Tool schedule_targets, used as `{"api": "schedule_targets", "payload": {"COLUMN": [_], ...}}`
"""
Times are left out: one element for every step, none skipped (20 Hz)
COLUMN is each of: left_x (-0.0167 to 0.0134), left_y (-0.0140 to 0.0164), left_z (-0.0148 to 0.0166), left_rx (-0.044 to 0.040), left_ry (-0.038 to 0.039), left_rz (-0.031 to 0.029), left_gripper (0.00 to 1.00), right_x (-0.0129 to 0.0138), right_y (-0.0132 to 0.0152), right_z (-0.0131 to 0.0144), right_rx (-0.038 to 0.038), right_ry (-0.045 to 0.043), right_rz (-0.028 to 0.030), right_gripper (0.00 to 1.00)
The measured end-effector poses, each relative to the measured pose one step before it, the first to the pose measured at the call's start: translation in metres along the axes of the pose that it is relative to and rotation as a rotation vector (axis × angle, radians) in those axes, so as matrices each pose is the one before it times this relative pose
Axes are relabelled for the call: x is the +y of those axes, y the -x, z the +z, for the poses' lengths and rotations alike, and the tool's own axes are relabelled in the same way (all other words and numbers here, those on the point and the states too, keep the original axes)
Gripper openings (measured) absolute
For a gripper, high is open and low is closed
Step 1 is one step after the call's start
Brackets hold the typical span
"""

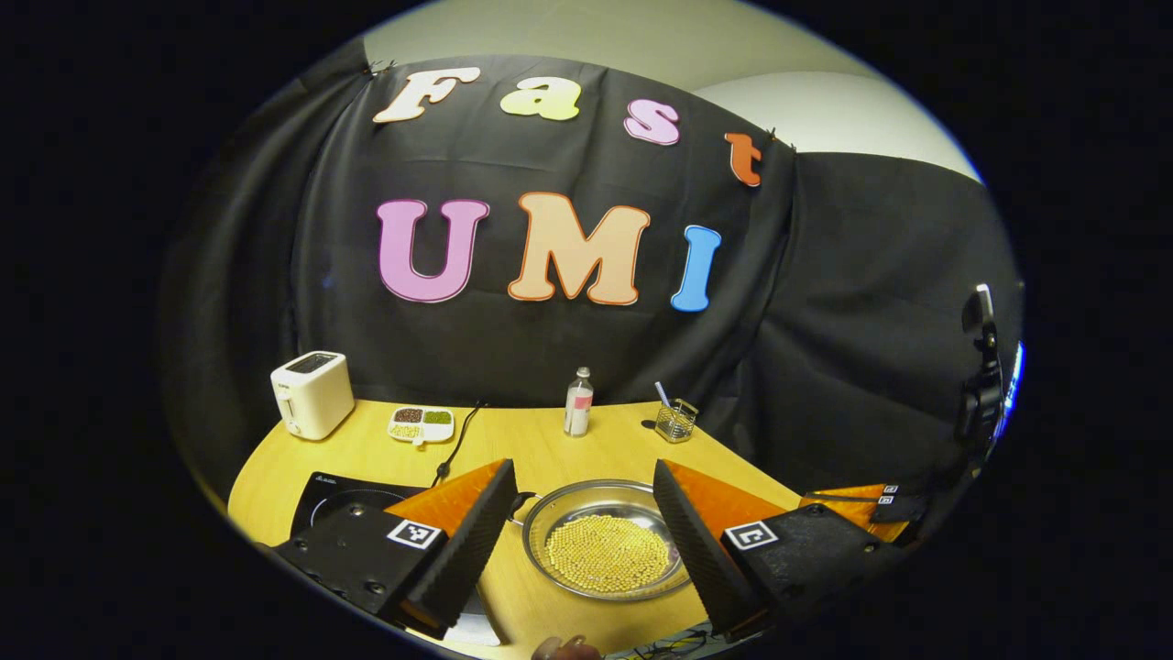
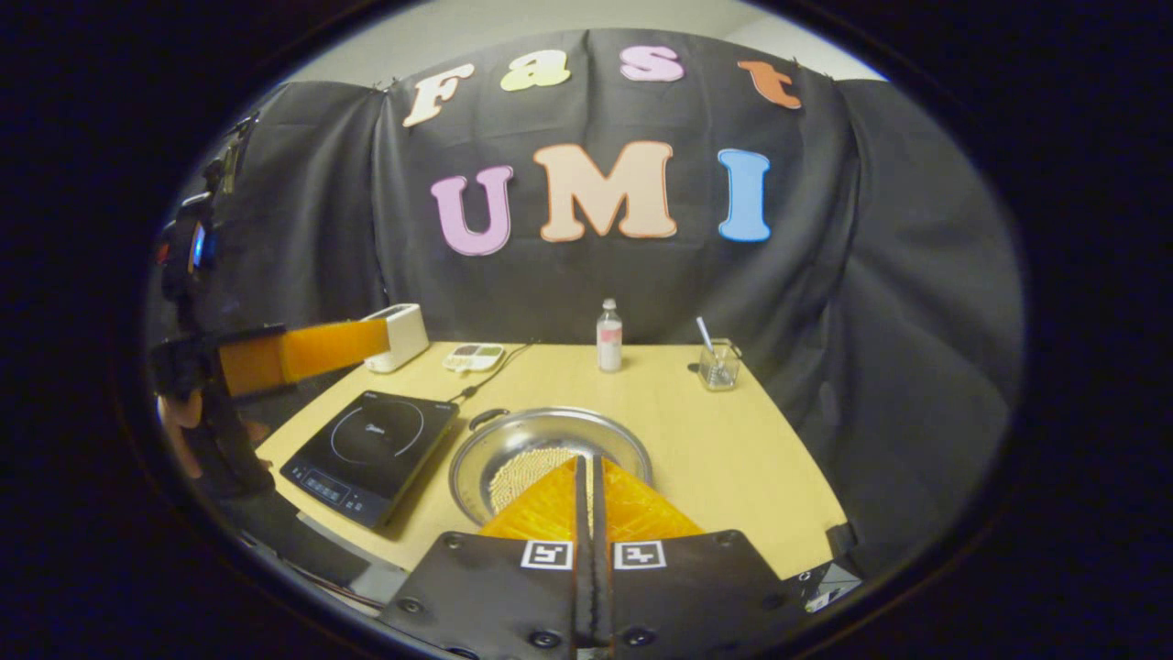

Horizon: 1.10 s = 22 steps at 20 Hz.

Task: First push the handle of the pot to place it horizontally, then grasp the pot with both hands and set it on the induction cooktop.

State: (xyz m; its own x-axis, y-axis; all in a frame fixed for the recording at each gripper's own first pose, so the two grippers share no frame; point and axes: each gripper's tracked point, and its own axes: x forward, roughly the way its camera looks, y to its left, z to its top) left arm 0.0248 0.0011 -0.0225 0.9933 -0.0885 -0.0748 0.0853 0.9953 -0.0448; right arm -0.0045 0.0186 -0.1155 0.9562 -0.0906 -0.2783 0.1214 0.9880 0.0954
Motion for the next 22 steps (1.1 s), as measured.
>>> {"api": "schedule_targets", "payload": {"left_x": [0.00417, 0.00474, 0.004, 0.00417, 0.00281, 0.00237, 0.00024, -0.00219, -0.00002, 0.00109, 0.00019, 0.0004, -0.0003, -0.0003, -0.00045, -0.00038, -0.00062, 0.00075, -0.00026, 0.00068, 0.00101, 0.00178], "left_y": [-0.00206, -0.00189, -0.00157, -0.00064, -0.00011, -0.00061, -0.00085, -0.00059, -0.00268, -0.00246, -0.00168, -0.00054, 0.00006, -0.0002, -0.00072, -0.00001, -0.00021, -0.0003, 0.00067, 0.00157, 0.00098, 0.00056], "left_z": [-0.00356, -0.00386, -0.00326, -0.00288, -0.001, -0.0029, -0.00353, -0.00457, -0.00228, -0.00482, -0.00307, -0.00284, 0.00001, -0.00051, -0.00041, -0.00209, -0.00139, -0.00347, -0.00196, -0.00252, -0.00084, -0.00264], "left_rx": [0.00851, 0.01029, 0.00895, 0.00399, 0.00459, 0.00412, 0.00435, 0.00434, 0.00365, 0.0121, 0.00841, 0.00528, 0.0009, -0.001, -0.00146, 0.00106, 0.00227, 0.00473, 0.00558, 0.00416, 0.00405, 0.00477], "left_ry": [0.00593, 0.0052, 0.00153, -0.00066, -0.00141, 0.00162, 0.01225, 0.0184, 0.02089, 0.0141, 0.01093, 0.00452, 0.00064, -0.00487, -0.006, -0.00621, -0.0044, -0.00211, -0.00022, -0.00055, -0.00115, -0.00169], "left_rz": [0.00789, 0.00864, 0.01447, 0.01692, 0.01772, 0.01594, 0.00932, 0.00811, 0.00933, 0.01296, 0.01584, 0.01546, 0.01573, 0.01141, 0.01348, 0.01, 0.01156, 0.0108, 0.01048, 0.01172, 0.01268, 0.01545], "left_gripper": [0.97, 0.97, 0.97, 0.97, 0.97, 0.97, 0.96, 0.97, 0.97, 0.97, 0.96, 0.97, 0.97, 0.97, 0.97, 0.97, 0.97, 0.97, 0.97, 0.97, 0.97, 0.97], "right_x": [-0.0001, -0.00028, -0.00094, -0.00195, -0.00264, -0.00207, -0.00225, -0.00334, -0.00484, -0.00388, -0.00246, -0.00197, -0.00314, -0.00211, -0.00185, -0.0014, -0.00096, 0.00068, 0.00053, -0.0008, -0.00098, -0.00095], "right_y": [-0.00471, -0.00524, -0.00601, -0.00572, -0.00623, -0.00409, -0.00414, -0.00519, -0.00399, -0.00312, -0.005, -0.00411, -0.00404, -0.00245, -0.00325, -0.00315, -0.00309, -0.0039, -0.00354, -0.00459, -0.00113, -0.0014], "right_z": [-0.01058, -0.01077, -0.01032, -0.01317, -0.00967, -0.00524, -0.00493, -0.00576, -0.0083, -0.00842, -0.00445, -0.00528, -0.00517, -0.00578, -0.00396, -0.0062, -0.0049, -0.00441, -0.00291, -0.00083, -0.00263, -0.00146], "right_rx": [0.02249, 0.02504, 0.0265, 0.03124, 0.02486, 0.01552, 0.01231, 0.01526, 0.02307, 0.01895, 0.01624, 0.01729, 0.01756, 0.01508, 0.01391, 0.01629, 0.01897, 0.01884, 0.01423, 0.01239, 0.0115, 0.012], "right_ry": [-0.00347, -0.01251, -0.01348, -0.00865, -0.00769, -0.00576, -0.00565, 0.00119, 0.00736, 0.00208, -0.00503, -0.00972, -0.0105, -0.00027, 0.00405, 0.00548, 0.00355, -0.00072, -0.00414, -0.00287, -0.00073, -0.00027], "right_rz": [0.00357, 0.00848, 0.01008, 0.01036, 0.01074, 0.01321, 0.01432, 0.01156, 0.00983, 0.01068, 0.01361, 0.01218, 0.00926, 0.00456, 0.0035, 0.00564, 0.00826, 0.01212, 0.01395, 0.01088, 0.00926, 0.00818], "right_gripper": [0.02, 0.02, 0.02, 0.02, 0.07, 0.02, 0.0, 0.03, 0.0, 0.02, 0.02, 0.02, 0.02, 0.02, 0.0, 0.02, 0.02, 0.0, 0.02, 0.02, 0.02, 0.02]}}
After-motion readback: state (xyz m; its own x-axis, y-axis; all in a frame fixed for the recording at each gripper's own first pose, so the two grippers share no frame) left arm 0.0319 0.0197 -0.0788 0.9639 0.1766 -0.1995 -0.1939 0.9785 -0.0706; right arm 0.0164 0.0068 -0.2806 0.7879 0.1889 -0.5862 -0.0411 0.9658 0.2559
